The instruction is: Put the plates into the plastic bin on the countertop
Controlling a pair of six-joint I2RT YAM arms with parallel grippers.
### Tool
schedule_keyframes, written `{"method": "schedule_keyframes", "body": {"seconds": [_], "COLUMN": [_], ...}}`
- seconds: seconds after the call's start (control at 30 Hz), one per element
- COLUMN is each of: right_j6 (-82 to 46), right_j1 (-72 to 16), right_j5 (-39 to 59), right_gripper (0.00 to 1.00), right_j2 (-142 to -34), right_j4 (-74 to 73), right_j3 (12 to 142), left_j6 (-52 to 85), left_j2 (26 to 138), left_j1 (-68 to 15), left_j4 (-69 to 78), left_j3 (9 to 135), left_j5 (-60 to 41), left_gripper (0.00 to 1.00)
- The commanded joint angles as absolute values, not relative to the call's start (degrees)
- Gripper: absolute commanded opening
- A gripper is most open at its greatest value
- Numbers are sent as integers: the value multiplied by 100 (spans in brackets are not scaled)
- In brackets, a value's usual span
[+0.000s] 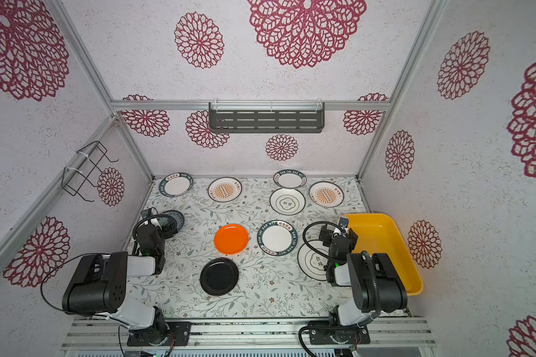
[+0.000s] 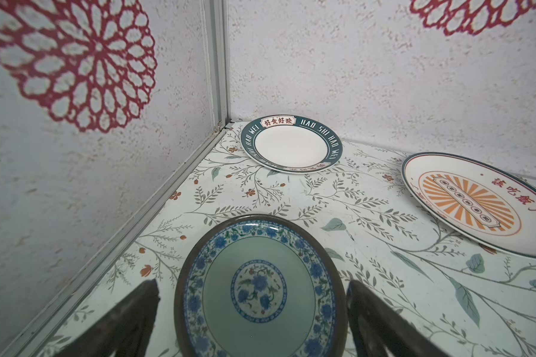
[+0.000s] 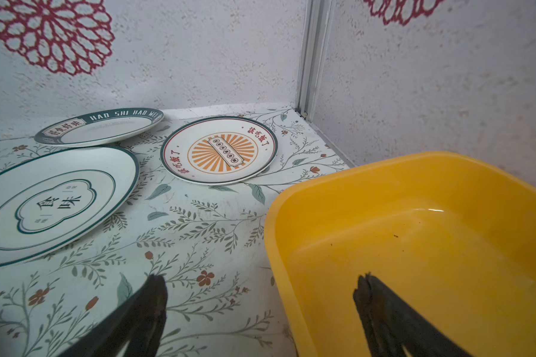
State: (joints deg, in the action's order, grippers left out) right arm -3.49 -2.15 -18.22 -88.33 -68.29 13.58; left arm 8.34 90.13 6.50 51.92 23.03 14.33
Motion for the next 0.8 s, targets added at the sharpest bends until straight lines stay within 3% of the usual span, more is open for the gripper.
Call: {"method": "schedule_keyframes", "body": {"seconds": [0.0,0.77], "right_j6": [-272,-271], "right_j1": [-233,-237], "right_j5": [-1881,-1885], "right_gripper": [99,99], "right_j2": [-8807,-8806], "right_j4": [-7024,-7023], "right_j3": [1397,1395], "left_j6": [756,765], "left_j2": [8956,8956], "left_j1": [621,648], "left_j4": [5265,5247], "left_j3": [2361,2369], "left_j5": [1468,1407], "left_gripper": [97,97]}}
